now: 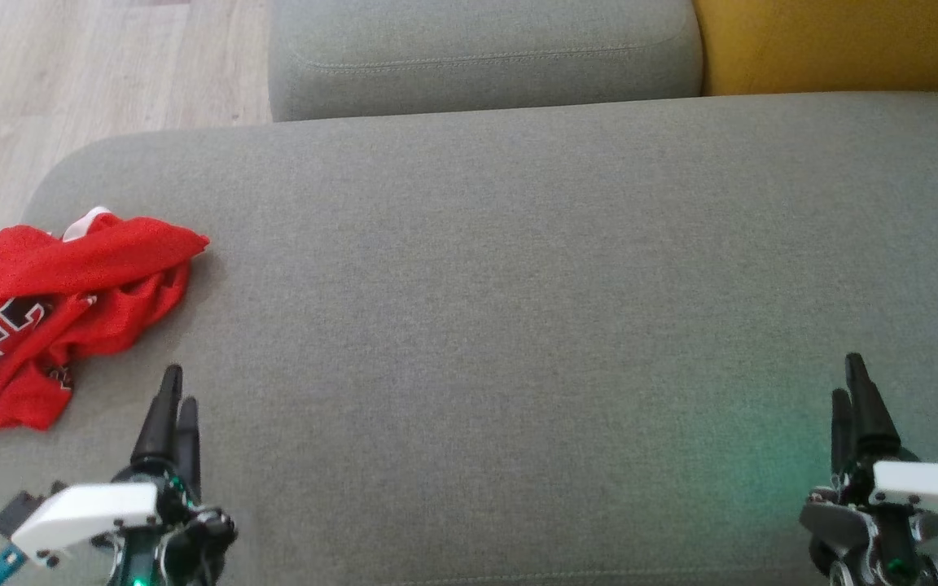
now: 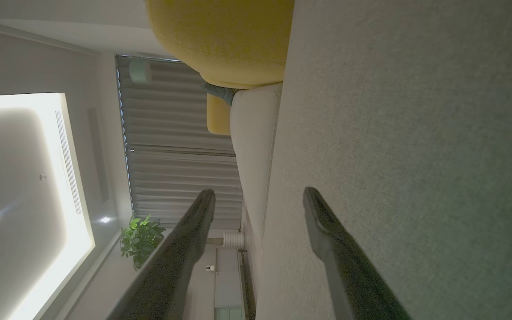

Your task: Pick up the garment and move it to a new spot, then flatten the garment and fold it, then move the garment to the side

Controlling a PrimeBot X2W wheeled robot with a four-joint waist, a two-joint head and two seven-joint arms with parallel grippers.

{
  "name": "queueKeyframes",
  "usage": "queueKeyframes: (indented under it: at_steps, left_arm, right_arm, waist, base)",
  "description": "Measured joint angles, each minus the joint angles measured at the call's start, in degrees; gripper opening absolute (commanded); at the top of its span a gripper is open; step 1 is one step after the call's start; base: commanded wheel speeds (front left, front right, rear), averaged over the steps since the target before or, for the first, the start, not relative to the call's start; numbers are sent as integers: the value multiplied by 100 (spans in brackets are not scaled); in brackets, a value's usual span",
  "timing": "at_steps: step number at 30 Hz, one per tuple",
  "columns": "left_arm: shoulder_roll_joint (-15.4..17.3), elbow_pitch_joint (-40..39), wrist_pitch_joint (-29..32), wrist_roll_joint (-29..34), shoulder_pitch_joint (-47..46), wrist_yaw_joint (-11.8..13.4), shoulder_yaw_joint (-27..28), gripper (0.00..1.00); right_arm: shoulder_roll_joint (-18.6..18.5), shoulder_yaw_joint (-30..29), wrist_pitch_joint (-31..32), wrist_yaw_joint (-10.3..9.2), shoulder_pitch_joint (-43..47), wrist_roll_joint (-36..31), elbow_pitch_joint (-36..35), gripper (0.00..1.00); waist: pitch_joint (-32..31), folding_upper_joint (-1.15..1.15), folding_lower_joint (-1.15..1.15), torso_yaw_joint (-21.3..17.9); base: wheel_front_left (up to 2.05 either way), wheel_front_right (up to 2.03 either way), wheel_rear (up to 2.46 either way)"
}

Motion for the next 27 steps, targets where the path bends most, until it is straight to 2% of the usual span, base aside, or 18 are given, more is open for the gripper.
queueKeyframes:
  at_steps: [27]
  left_arm:
    - [97,-522,-445,2136,-150,-2,-180,100]
  right_arm:
    - [-170,328,-250,0,-200,-2381,-352,100]
  waist:
    - [-33,0,0,-25]
  base:
    - [0,0,0]
